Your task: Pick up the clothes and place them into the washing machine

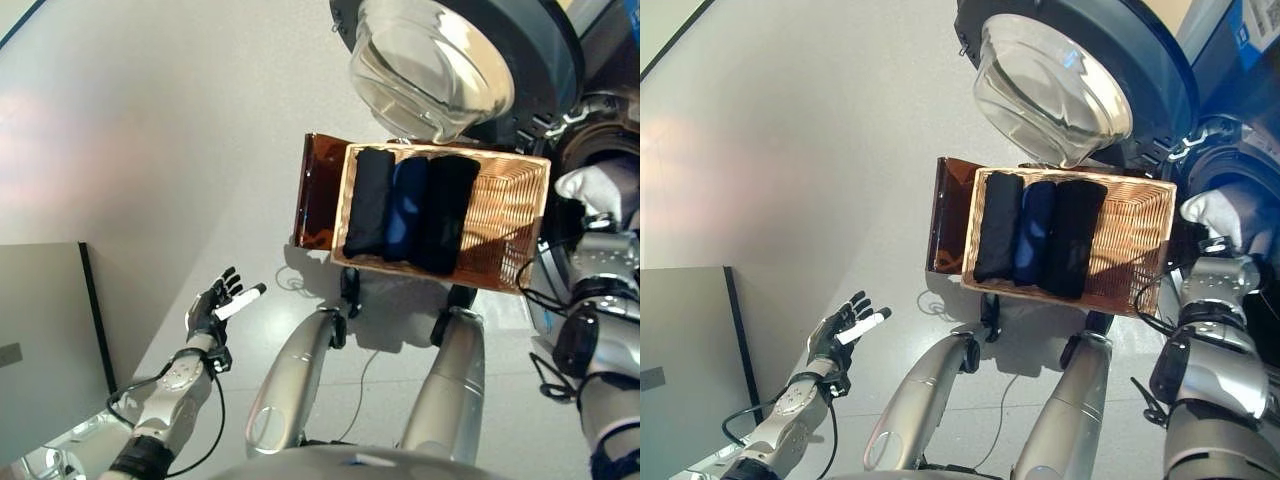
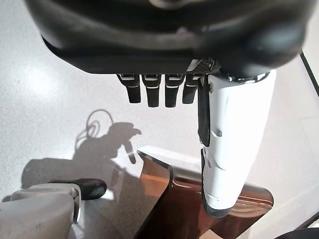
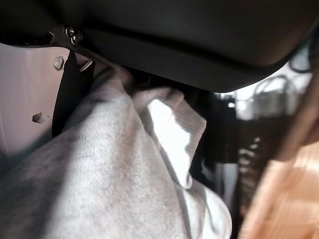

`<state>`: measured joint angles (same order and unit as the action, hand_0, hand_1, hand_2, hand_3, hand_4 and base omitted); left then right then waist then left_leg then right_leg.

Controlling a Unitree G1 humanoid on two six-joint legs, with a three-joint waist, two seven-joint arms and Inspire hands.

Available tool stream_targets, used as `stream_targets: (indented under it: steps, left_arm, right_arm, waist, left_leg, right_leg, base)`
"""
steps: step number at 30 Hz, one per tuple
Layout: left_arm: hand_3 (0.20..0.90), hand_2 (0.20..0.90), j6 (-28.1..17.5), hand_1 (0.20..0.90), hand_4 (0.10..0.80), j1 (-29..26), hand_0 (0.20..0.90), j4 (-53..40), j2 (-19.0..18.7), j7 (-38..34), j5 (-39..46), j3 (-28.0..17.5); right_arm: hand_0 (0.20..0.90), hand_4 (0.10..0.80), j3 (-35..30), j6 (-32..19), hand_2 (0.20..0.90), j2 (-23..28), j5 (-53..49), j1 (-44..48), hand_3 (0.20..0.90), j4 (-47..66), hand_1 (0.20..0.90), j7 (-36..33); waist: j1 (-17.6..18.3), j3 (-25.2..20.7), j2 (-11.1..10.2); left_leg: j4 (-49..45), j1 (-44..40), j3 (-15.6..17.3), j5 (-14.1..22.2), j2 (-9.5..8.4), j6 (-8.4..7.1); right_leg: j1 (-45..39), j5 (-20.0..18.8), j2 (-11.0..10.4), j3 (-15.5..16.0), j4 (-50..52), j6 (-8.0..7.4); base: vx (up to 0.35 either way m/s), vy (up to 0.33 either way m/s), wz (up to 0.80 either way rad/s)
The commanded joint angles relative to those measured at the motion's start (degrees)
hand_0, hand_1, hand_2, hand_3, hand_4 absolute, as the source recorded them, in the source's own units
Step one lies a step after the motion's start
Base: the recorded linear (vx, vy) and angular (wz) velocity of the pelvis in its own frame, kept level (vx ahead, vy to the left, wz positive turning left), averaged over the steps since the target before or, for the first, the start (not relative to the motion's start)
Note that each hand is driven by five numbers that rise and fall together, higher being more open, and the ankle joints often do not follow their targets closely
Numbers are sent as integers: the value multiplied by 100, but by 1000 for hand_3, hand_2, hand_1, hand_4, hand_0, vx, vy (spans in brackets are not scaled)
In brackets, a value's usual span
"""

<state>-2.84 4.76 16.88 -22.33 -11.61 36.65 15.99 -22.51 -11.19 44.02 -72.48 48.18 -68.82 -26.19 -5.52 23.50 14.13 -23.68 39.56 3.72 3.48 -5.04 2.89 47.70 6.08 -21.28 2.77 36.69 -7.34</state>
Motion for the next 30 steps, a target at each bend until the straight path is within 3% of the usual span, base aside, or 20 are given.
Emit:
stream_targets:
  steps: [1, 10, 20, 21, 22, 23, 30]
  left_arm:
    - [900, 900, -300, 900, 800, 279, 900, -128, -310, -163, -117, -313]
    - [900, 900, -335, 900, 800, 264, 900, -162, -285, -192, -121, -339]
    - [900, 900, -346, 900, 800, 229, 900, -216, -323, -195, -125, -292]
    - [900, 900, -339, 900, 800, 223, 900, -192, -313, -200, -115, -292]
    - [900, 900, -340, 900, 800, 223, 900, -163, -312, -210, -97, -293]
    - [900, 900, -343, 900, 800, 222, 900, -150, -316, -237, -25, -318]
    - [900, 900, -276, 900, 800, 219, 900, -69, -330, -258, 101, -299]
  right_arm:
    - [200, 300, 294, -676, 200, 1346, 333, 486, 200, 308, 200, 77]
    - [200, 300, 121, -969, 200, 1560, 477, 388, 200, 578, 200, -148]
    - [200, 300, 39, -845, 200, 1563, 316, 344, 200, 112, 200, -107]
    - [302, 373, 29, -841, 302, 1532, 261, 358, 302, 75, 302, -108]
    - [719, 671, -4, -849, 719, 1493, 196, 347, 719, 30, 719, -109]
    - [900, 800, -28, -863, 900, 1445, 36, 371, 900, -6, 900, -120]
    - [900, 800, -169, -890, 900, 1323, -469, 458, 900, -259, 900, -223]
  waist:
    - [183, -334, 98]
    - [268, -333, 174]
    - [277, -314, 274]
    - [281, -321, 276]
    - [282, -320, 275]
    - [284, -333, 263]
    - [281, -427, 191]
  left_leg:
    - [-173, -211, -371, 176, 591, -779]
    - [-44, -317, -346, 158, 587, -786]
    - [-149, -241, -285, 236, 532, -704]
    - [-148, -245, -275, 242, 528, -697]
    - [-149, -258, -271, 252, 526, -686]
    - [-150, -269, -267, 264, 526, -679]
    - [-44, -430, -254, 275, 515, -683]
  right_leg:
    - [-138, -79, 7, -434, -21, -70]
    - [-153, -79, 44, -451, -22, -95]
    - [-19, -127, 0, -526, 40, -128]
    - [-18, -126, 2, -526, 38, -130]
    - [-26, -122, 7, -523, 36, -129]
    - [-45, -143, 7, -520, 15, -133]
    - [-244, -185, 23, -472, -128, -138]
  base:
    - [0, 0, 0]
    - [9, 1, -2]
    - [3, 10, 0]
    - [0, 0, 0]
    - [33, 25, -2]
    - [35, 22, -2]
    - [5, 3, 0]
